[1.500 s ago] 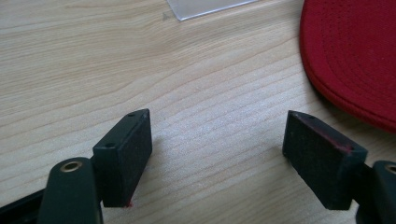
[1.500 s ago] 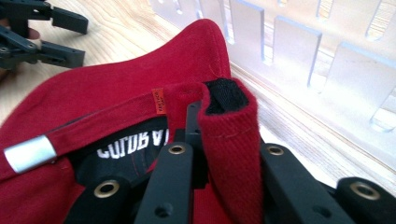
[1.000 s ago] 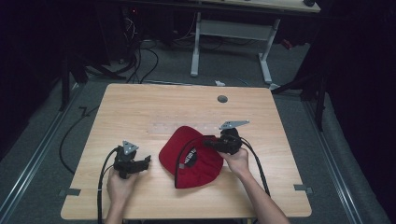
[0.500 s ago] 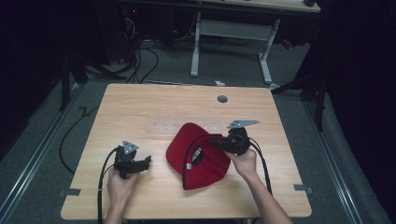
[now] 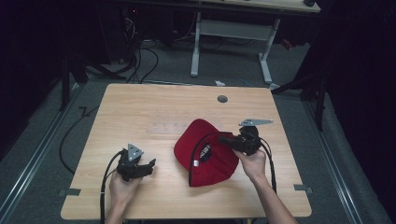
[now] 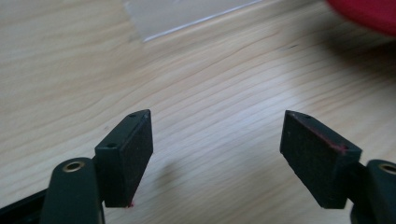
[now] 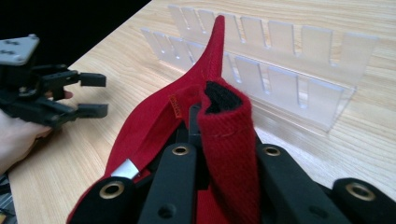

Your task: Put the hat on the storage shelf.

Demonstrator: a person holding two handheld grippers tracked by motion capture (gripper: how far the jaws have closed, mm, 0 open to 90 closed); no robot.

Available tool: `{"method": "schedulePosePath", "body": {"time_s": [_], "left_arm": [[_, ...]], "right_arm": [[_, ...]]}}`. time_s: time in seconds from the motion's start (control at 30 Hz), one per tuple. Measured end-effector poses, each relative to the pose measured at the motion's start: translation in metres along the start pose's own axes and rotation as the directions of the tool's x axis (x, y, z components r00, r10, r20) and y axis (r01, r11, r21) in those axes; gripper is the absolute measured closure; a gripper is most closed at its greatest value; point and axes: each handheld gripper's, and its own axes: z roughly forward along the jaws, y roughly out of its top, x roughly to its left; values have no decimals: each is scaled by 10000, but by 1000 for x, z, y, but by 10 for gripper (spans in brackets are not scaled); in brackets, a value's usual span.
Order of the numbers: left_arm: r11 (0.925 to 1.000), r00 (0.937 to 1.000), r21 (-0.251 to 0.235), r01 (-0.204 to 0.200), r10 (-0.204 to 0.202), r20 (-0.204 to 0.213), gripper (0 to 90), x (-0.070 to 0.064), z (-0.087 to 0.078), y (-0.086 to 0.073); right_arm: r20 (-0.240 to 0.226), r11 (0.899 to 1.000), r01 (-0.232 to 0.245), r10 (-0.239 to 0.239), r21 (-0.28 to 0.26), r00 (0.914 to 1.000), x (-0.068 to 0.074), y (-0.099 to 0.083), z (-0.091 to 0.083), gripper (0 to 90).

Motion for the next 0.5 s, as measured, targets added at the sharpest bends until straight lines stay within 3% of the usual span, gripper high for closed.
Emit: {"method": "schedulePosePath", "body": {"time_s": [0.07,0.1,0.13,0.23,0.27,0.5], "left_arm": [[9992,9985,-22,-400,401,366,240,-13,-5,1],[9986,9956,25,-523,519,777,233,-24,-9,3],[9986,9956,25,-523,519,777,232,-24,-9,3],[9974,9876,62,-712,696,1406,224,-44,-12,5],[9961,9820,72,-879,854,1683,216,-55,-13,5],[9897,9689,293,-1403,1311,2099,182,-74,-9,1]], "right_arm": [[37,10000,-13,13,-38,10000,-1,0,-3,835],[34,9999,-133,133,-96,9999,-2,0,-6,835],[34,9999,-133,133,-96,9999,-2,0,-6,835],[-7,9996,-252,251,-162,9997,-3,0,-9,835],[-29,9993,-305,305,-204,9995,-4,0,-10,835],[-178,9981,-579,575,-215,9982,-5,2,-11,835]]}}
